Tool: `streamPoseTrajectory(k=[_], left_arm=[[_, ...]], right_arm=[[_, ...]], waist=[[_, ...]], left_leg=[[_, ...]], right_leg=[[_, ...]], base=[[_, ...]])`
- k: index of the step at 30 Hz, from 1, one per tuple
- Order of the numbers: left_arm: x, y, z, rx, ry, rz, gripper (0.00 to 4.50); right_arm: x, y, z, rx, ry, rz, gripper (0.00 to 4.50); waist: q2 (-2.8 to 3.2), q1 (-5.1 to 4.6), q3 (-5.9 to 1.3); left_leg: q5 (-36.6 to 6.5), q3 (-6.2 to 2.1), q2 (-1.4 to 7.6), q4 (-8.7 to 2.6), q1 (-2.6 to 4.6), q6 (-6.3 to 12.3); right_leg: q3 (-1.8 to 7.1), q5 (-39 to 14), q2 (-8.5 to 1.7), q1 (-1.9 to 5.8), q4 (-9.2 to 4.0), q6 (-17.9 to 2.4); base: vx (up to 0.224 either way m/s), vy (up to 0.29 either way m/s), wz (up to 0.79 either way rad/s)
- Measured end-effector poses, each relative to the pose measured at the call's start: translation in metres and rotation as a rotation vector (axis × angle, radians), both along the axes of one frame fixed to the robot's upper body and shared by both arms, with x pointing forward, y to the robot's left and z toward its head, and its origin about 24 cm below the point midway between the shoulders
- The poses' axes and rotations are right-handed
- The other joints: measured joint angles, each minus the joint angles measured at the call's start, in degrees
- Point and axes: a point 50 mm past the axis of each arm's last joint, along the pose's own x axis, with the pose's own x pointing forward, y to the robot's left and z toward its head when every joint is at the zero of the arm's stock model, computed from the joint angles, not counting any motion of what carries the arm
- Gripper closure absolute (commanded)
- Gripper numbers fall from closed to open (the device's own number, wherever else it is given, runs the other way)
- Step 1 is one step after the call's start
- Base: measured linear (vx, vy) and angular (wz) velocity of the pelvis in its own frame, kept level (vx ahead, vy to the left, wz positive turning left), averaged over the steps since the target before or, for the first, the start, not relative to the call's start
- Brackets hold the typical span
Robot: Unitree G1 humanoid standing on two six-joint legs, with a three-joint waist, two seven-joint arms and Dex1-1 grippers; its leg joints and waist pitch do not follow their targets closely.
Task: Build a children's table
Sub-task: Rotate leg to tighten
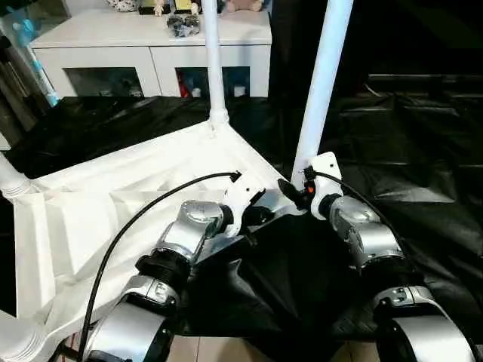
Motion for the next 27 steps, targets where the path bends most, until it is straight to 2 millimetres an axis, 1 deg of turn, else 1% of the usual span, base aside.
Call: streamPoseTrajectory(k=[2,4,7,9,11,12,14,15,16,17,18,19,21,23,25,26,27], left_arm=[[0.0,0.001,0.002,-0.005,-0.008,-0.024,4.5],[-0.001,0.0,0.002,-0.002,-0.016,-0.053,4.5],[-0.002,0.0,0.004,0.001,-0.04,-0.089,4.5],[-0.002,-0.001,0.006,-0.002,-0.042,-0.111,4.5],[-0.002,0.0,0.006,-0.001,-0.044,-0.122,4.5],[-0.003,-0.001,0.006,-0.002,-0.047,-0.132,4.5],[-0.004,-0.002,0.006,-0.001,-0.05,-0.158,4.5],[-0.003,0.0,0.006,0.003,-0.053,-0.154,4.5],[-0.002,0.002,0.007,0.009,-0.061,-0.151,4.5],[-0.001,0.004,0.009,0.011,-0.069,-0.149,4.5],[0.0,0.004,0.01,0.009,-0.076,-0.15,4.5],[0.001,0.004,0.012,0.006,-0.086,-0.154,4.5],[0.0,0.003,0.012,0.003,-0.092,-0.167,4.5],[0.0,0.003,0.014,-0.003,-0.096,-0.175,4.5],[0.0,0.003,0.014,-0.008,-0.095,-0.182,4.5],[0.0,0.003,0.014,-0.008,-0.095,-0.182,4.5],[0.0,0.004,0.014,-0.006,-0.096,-0.181,4.5]], right_arm=[[-0.003,-0.007,0.003,-0.022,-0.012,0.054,1.44],[-0.009,-0.018,0.005,-0.051,-0.018,0.116,1.44],[-0.021,-0.04,0.011,-0.061,-0.016,0.19,1.44],[-0.029,-0.051,0.013,-0.077,-0.004,0.229,1.44],[-0.034,-0.058,0.015,-0.083,0.008,0.257,1.44],[-0.037,-0.065,0.018,-0.097,0.009,0.264,1.44],[-0.049,-0.08,0.02,-0.129,0.034,0.314,1.44],[-0.054,-0.085,0.018,-0.13,0.064,0.338,1.44],[-0.062,-0.088,0.01,-0.126,0.113,0.36,1.44],[-0.073,-0.088,-0.002,-0.112,0.178,0.381,1.44],[-0.078,-0.088,-0.007,-0.095,0.2,0.386,1.44],[-0.078,-0.09,-0.004,-0.093,0.194,0.39,1.44],[-0.078,-0.098,0.001,-0.108,0.198,0.366,1.44],[-0.077,-0.109,0.006,-0.118,0.19,0.329,1.44],[-0.078,-0.115,0.011,-0.131,0.175,0.308,1.44],[-0.078,-0.114,0.011,-0.13,0.17,0.305,1.25],[-0.078,-0.113,0.011,-0.119,0.167,0.295,1.25]], waist=[[-0.03,0.19,0.02],[-0.09,0.86,0.04],[-0.09,2.46,0.03],[0.04,3.26,0.03],[0.09,3.81,0.02],[0.21,4.2,0.05],[0.38,5.12,0.13],[0.31,5.27,0.18],[0.22,5.37,0.27],[0.33,5.26,0.52],[0.64,5.13,0.75],[1.01,4.95,0.89],[1.21,5.17,0.83],[1.02,5.55,0.93],[1.06,5.79,0.9],[1.06,5.84,0.91],[1.05,5.85,0.91]], left_leg=[[0.0,0.0,0.01,-0.04,-0.19,0.01],[0.0,0.01,0.03,-0.16,-0.21,0.05],[0.1,0.12,0.11,-0.47,-0.21,0.31],[0.2,0.14,0.16,-0.59,-0.25,0.35],[0.2,0.17,0.25,-0.68,-0.24,0.35],[0.2,0.17,0.29,-0.68,-0.23,0.35],[0.2,0.22,0.35,-0.69,-0.22,0.35],[0.2,0.27,0.41,-0.69,-0.2,0.35],[0.2,0.28,0.48,-0.69,-0.22,0.35],[0.2,0.38,0.6,-0.64,-0.24,0.34],[0.2,0.42,0.61,-0.56,-0.33,0.34],[0.2,0.53,0.61,-0.47,-0.59,0.34],[0.2,0.54,0.61,-0.3,-0.71,0.35],[0.2,0.51,0.67,-0.05,-1.02,0.36],[0.2,0.51,0.69,0.08,-1.16,0.37],[0.2,0.51,0.71,0.09,-1.16,0.37],[0.2,0.51,0.74,0.1,-1.15,0.38]], right_leg=[[-0.04,0.5,0.0,-0.09,0.01,-0.5],[-0.04,0.5,0.01,-0.08,0.02,-0.6],[-0.06,0.5,0.04,-0.15,0.06,-0.5],[-0.13,0.5,0.05,-0.22,0.06,-0.5],[-0.17,0.5,0.11,-0.25,0.06,-0.4],[-0.2,0.5,0.13,-0.27,0.06,-0.4],[-0.23,0.4,0.14,-0.27,0.06,-0.4],[-0.24,0.4,0.17,-0.26,0.08,-0.4],[-0.28,0.4,0.22,-0.27,0.08,-0.4],[-0.32,0.4,0.23,-0.31,0.09,-0.4],[-0.32,0.5,0.22,-0.39,0.09,-0.4],[-0.27,0.6,0.18,-0.55,0.1,-0.4],[-0.26,0.6,0.15,-0.77,0.27,-0.4],[-0.29,0.6,0.15,-1.18,0.65,-0.3],[-0.28,0.5,0.15,-1.35,0.88,-0.3],[-0.29,0.5,0.16,-1.38,0.91,-0.3],[-0.3,0.5,0.17,-1.39,0.95,-0.3]], base=[[0.0,0.0,0.0],[0.0,0.0,0.0],[0.0,0.0,0.0],[0.0,0.0,0.0],[0.0,0.0,0.0],[0.0,0.0,0.0],[0.0,0.0,0.0],[0.0,0.0,0.0],[0.0,0.0,0.0],[0.0,0.0,0.0],[0.0,0.0,0.0],[0.0,0.0,0.0],[0.0,0.0,0.0],[0.0,0.0,0.0],[0.0,0.0,0.0],[0.0,0.0,0.0],[0.0,0.0,0.0]])
